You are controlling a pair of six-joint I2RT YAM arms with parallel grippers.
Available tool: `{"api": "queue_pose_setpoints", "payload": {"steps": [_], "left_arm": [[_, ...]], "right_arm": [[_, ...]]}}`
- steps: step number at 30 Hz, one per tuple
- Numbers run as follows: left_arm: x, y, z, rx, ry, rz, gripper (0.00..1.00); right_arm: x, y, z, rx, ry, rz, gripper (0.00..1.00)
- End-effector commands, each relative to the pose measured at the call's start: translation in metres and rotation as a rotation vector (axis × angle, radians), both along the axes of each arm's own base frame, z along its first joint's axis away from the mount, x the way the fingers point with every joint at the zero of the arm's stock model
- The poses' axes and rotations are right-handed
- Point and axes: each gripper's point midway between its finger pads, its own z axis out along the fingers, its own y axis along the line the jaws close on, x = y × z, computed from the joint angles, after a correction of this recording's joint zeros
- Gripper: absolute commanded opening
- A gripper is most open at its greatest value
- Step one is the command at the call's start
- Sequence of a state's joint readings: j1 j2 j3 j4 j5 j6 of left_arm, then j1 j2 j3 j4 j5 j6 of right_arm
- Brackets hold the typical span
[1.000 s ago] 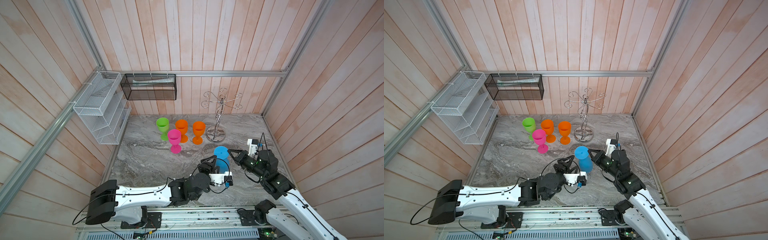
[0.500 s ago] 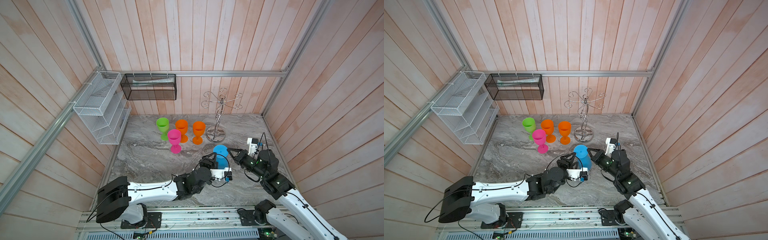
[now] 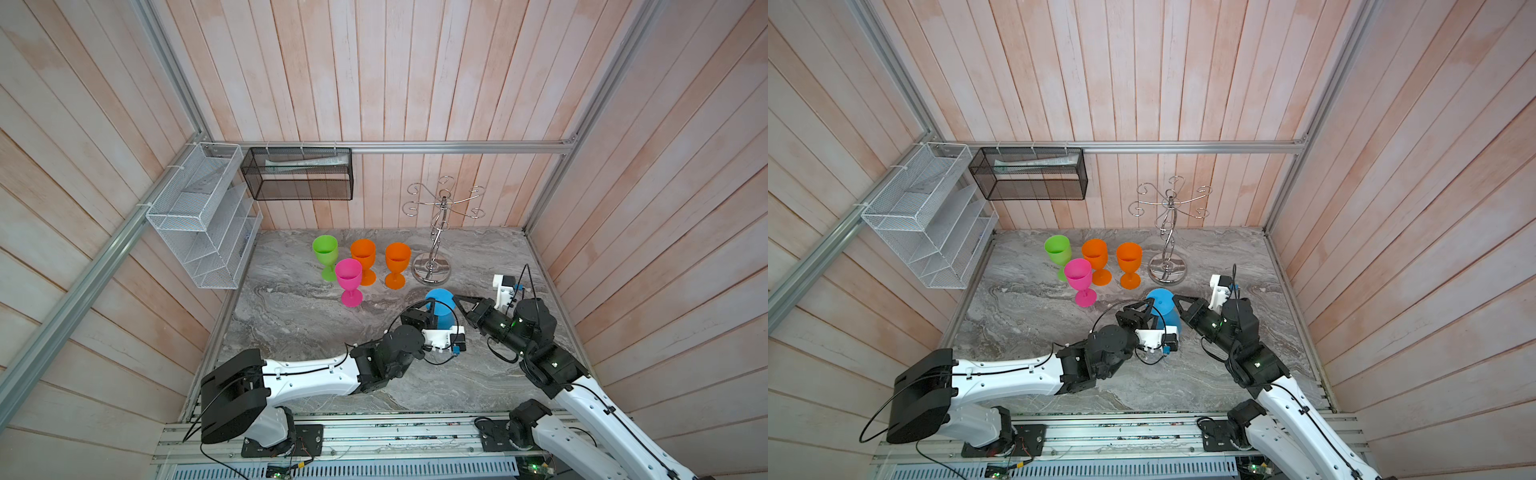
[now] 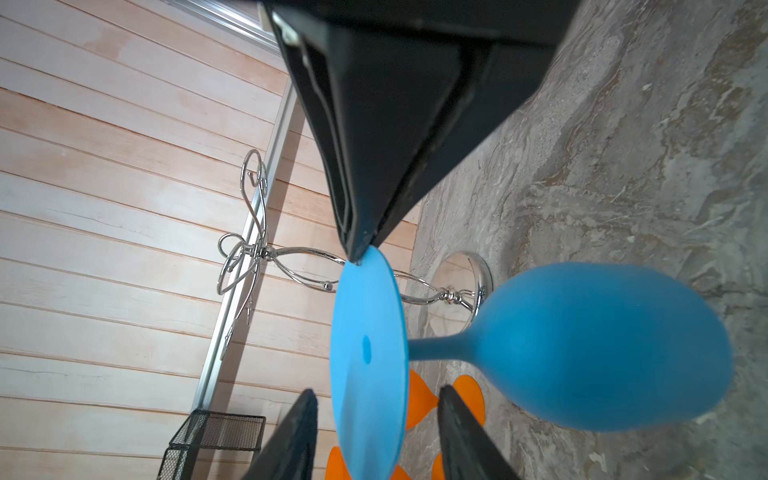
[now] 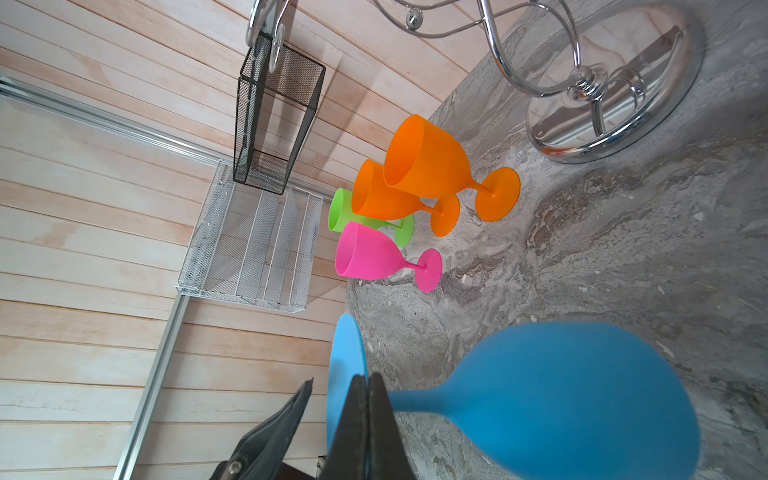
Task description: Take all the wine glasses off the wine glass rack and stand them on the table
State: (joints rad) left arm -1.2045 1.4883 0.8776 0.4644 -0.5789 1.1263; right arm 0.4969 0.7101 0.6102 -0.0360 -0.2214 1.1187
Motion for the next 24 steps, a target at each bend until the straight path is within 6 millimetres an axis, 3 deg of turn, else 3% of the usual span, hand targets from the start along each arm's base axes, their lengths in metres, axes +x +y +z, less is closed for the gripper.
{"api": "queue_pose_setpoints", "payload": {"steps": [1,19,24], "left_arm": [[0.004,-0.007,0.015,-0.043,-0.015,-0.012,0.4],[0.007,-0.006,0.013,-0.039,-0.027,-0.005,0.01],[0.006,0.001,0.016,-0.06,-0.017,0.004,0.0]], "right_arm": [[0.001,0.002,0.026,0.037,-0.061,0.002,0.0],[0.008,0.004,0.029,0.033,-0.067,-0.011,0.0],[0.009,0.004,0.031,0.026,-0.076,-0.016,0.0]]}}
